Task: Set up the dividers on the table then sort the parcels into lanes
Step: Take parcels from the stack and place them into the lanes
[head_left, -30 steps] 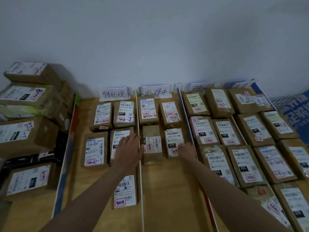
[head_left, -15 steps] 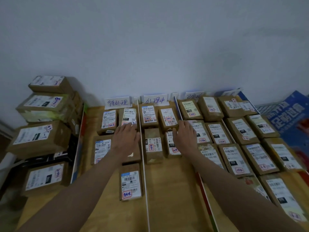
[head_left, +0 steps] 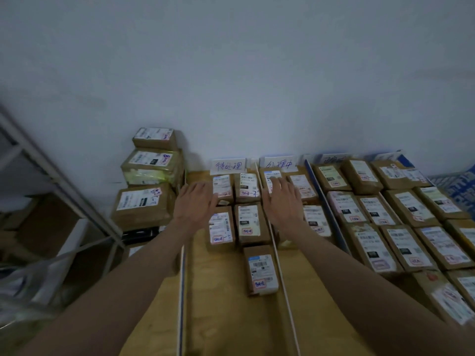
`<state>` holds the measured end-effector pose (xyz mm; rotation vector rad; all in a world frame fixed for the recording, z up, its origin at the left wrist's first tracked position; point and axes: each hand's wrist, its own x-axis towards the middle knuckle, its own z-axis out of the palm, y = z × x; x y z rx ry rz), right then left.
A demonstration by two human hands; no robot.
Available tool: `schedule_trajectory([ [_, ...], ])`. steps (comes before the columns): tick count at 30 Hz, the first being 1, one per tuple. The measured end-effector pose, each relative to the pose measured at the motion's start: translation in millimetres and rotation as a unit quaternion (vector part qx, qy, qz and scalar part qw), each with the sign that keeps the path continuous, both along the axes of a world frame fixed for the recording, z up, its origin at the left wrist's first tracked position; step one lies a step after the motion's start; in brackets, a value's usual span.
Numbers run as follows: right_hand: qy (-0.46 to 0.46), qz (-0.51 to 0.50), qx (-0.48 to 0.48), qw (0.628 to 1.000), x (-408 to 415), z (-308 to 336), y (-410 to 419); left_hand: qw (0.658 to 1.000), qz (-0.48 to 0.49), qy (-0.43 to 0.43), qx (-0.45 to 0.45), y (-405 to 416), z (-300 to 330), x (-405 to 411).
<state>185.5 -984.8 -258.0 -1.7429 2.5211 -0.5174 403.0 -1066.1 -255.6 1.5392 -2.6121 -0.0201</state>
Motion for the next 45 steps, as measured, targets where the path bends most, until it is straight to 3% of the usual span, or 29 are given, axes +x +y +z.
schedule_trajectory([
  [14,-0.052,0.027,0.012,0.998,199.4,-11.2,-67.7,0.996,0.082,0.013,0.007,-62.4,-25.8,216.3],
  [24,-0.153,0.034,0.055,0.986,254.0,-37.0,-125.3,0.986,0.133,0.076,0.069,-115.4,-61.5,247.9],
  [30,-0.327,-0.001,0.115,0.938,267.9,-58.7,-155.1,0.947,0.206,0.173,0.173,-129.7,-94.5,241.9],
  [36,-0.394,-0.035,0.137,0.908,270.5,-64.6,-168.3,0.861,0.318,0.316,0.240,-125.8,-110.9,223.0],
  [40,-0.418,-0.034,0.138,0.897,266.3,-61.1,-169.7,0.847,0.332,0.358,0.208,-129.4,-106.8,225.7],
  [45,-0.509,-0.040,0.183,0.840,263.6,-43.2,-161.6,0.862,0.303,0.364,0.182,-137.5,-93.7,240.2],
])
